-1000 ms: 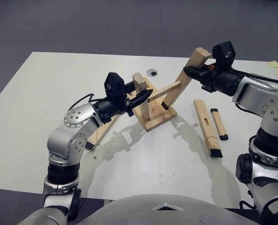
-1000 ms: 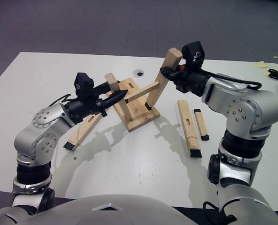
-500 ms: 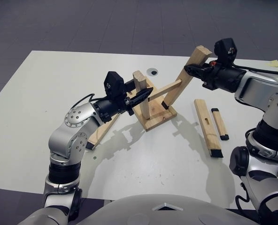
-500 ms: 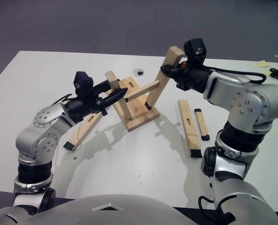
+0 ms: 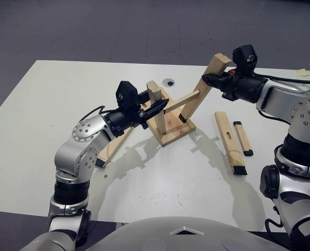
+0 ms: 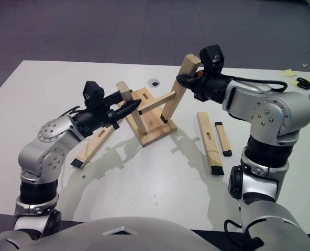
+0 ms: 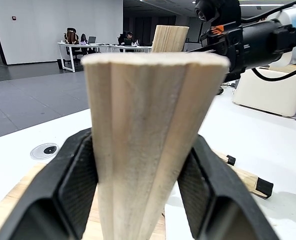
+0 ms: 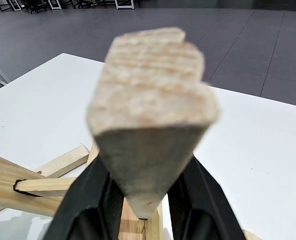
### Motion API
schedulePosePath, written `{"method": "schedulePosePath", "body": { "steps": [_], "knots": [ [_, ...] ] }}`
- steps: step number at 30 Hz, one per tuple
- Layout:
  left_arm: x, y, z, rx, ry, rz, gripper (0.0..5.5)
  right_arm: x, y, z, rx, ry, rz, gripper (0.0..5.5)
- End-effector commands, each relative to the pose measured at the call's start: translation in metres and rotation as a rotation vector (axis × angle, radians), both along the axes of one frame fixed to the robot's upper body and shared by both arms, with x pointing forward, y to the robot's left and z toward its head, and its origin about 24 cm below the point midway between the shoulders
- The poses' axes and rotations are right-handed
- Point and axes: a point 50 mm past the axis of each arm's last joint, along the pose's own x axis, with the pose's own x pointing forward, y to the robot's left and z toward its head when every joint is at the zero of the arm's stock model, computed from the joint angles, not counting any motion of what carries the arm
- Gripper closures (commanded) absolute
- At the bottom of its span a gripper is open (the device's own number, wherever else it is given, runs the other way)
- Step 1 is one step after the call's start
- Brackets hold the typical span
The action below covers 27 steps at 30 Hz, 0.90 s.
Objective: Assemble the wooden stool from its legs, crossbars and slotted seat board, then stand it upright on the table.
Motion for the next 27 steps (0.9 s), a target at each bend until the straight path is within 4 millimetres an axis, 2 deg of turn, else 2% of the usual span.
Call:
{"method": "schedulePosePath", "body": {
  "steps": [1,3,11,14,18,24,25,27],
  "knots": [
    [-0.005,-0.019,-0.001,-0.057,0.033,-0.098,3.37,-0.024,0.017,-0.09,-0.081,0.512,0.116,4.47],
    [-0.004,-0.02,-0.001,-0.061,0.03,-0.101,3.37,-0.027,0.014,-0.092,-0.154,0.492,0.115,4.47],
    [-0.004,-0.02,-0.001,-0.056,0.029,-0.108,3.37,-0.034,0.011,-0.098,-0.209,0.448,0.124,4.47],
    [-0.003,-0.02,-0.001,-0.053,0.029,-0.109,3.37,-0.027,0.013,-0.09,-0.149,0.368,0.107,4.46],
    [-0.003,-0.019,-0.002,-0.051,0.03,-0.106,3.37,-0.011,0.014,-0.07,0.016,0.243,0.039,4.46],
    [-0.002,-0.019,-0.002,-0.048,0.028,-0.106,3.37,-0.004,0.016,-0.053,0.17,0.184,0.035,4.47],
    [-0.002,-0.019,-0.002,-0.049,0.028,-0.106,3.37,-0.004,0.017,-0.052,0.183,0.179,0.037,4.11],
    [-0.002,-0.018,-0.002,-0.049,0.027,-0.105,3.37,-0.003,0.016,-0.048,0.218,0.16,0.033,3.74]
  ]
}}
